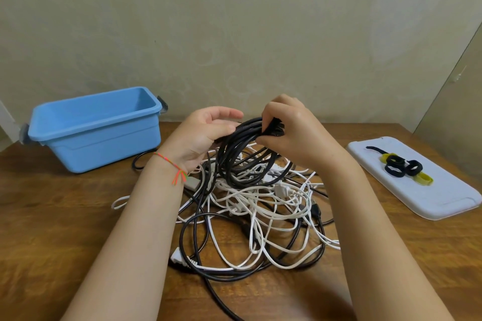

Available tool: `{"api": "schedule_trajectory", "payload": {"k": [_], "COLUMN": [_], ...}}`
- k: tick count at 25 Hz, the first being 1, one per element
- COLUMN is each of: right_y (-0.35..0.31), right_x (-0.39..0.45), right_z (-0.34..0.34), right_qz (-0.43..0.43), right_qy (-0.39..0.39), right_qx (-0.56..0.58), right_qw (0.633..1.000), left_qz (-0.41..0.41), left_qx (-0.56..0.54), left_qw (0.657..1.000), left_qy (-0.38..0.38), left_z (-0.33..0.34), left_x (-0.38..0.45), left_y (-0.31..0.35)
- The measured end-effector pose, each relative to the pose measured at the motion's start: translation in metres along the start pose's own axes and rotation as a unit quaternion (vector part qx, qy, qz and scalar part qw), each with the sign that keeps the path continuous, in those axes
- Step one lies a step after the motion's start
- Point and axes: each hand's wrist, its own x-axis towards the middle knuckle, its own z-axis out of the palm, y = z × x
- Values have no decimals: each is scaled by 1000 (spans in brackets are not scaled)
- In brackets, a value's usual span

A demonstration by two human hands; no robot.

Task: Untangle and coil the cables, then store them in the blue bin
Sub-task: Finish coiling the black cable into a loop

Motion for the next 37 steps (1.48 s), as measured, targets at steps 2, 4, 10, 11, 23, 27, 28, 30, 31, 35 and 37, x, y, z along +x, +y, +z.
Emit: {"api": "schedule_trajectory", "payload": {"k": [2, 4, 10, 11, 23, 27, 28, 30, 31, 35, 37], "right_y": [1, 0, -5, -6, 2, 6, 7, 7, 7, 5, 5], "right_x": [1, 2, 4, 4, 5, 6, 7, 6, 6, 7, 7], "right_z": [7, 16, 21, 21, 13, 13, 13, 12, 12, 16, 18], "right_qz": [-24, -43, -72, -75, -62, -50, -49, -54, -60, -74, -74], "right_qy": [31, 58, 79, 79, 70, 65, 66, 69, 73, 96, 119], "right_qx": [-32, -79, -100, -100, -25, -9, -5, -11, -20, -35, -38], "right_qw": [999, 994, 989, 989, 995, 997, 997, 996, 995, 992, 989], "left_qz": [-15, -34, -73, -58, 140, 162, 165, 175, 183, 208, 219], "left_qx": [-21, -32, 78, 77, 149, 136, 138, 143, 148, 155, 160], "left_qw": [1000, 998, 994, 995, 979, 977, 976, 973, 971, 963, 961], "left_qy": [6, 42, 24, 18, 14, 27, 29, 41, 50, 72, 62], "left_z": [1, 7, 9, 9, 7, 7, 7, 10, 11, 14, 14], "left_x": [1, 4, 0, 0, 3, 5, 5, 6, 7, 9, 8], "left_y": [-1, -2, -1, -1, -8, -13, -14, -15, -16, -21, -23]}}
